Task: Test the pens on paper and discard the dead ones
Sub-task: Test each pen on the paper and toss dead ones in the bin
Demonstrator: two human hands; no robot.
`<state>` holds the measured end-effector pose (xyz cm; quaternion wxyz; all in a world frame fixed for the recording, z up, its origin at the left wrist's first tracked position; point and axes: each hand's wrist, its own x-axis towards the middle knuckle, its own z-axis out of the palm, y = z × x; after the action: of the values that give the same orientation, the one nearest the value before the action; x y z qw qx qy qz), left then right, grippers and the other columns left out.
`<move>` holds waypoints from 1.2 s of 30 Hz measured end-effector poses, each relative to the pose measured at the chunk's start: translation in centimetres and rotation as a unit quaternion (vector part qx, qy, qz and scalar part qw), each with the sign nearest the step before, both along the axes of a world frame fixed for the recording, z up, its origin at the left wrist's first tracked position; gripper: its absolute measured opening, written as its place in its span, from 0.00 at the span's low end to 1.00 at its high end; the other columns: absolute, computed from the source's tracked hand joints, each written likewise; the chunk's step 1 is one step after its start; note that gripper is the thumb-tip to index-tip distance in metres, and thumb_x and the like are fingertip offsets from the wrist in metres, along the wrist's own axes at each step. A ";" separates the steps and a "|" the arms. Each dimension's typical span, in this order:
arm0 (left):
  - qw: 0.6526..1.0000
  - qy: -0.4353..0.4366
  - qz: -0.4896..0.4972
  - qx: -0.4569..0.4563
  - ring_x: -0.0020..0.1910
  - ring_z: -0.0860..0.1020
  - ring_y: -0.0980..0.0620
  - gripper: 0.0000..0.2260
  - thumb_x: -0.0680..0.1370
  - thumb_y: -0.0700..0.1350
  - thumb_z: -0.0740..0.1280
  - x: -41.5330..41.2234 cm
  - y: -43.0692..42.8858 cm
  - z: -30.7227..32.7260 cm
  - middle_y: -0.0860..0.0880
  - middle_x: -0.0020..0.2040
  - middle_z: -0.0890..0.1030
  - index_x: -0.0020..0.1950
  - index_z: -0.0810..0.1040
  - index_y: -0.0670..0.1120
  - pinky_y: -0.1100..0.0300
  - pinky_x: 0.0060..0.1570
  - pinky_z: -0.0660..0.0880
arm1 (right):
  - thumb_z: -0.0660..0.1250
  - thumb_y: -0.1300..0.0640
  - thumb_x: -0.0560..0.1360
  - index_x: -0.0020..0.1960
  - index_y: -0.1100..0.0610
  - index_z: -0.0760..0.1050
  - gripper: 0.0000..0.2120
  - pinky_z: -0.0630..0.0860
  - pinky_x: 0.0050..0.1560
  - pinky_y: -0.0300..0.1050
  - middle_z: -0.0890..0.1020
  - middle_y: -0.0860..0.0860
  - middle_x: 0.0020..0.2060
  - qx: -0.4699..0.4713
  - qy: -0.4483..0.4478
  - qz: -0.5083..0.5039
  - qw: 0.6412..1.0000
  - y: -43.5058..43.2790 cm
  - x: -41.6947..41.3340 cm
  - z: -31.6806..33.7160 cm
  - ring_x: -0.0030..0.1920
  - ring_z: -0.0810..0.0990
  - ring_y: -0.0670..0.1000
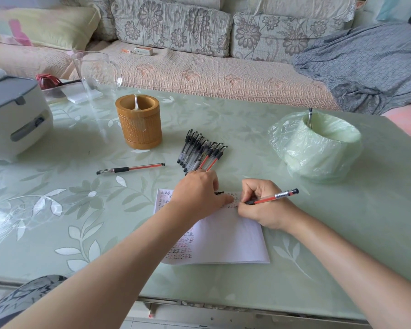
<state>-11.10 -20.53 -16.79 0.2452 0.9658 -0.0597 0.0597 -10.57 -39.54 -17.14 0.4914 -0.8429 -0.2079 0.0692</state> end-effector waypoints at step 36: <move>0.995 0.026 -0.080 -0.052 0.36 0.73 0.66 0.06 0.75 0.43 0.71 0.4 3.9 3.1 0.61 0.38 0.75 0.50 0.79 0.51 0.74 0.33 0.66 | 0.64 0.69 0.77 0.53 0.49 0.72 0.15 0.72 0.32 0.45 0.81 0.53 0.44 0.042 0.036 -0.047 0.997 0.9 1.0 3.4 0.29 0.77 0.51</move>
<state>-10.73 -16.62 -13.73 0.3008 0.9449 -0.1276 0.0179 -9.54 -38.68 -13.76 0.5359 -0.8275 -0.1530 0.0676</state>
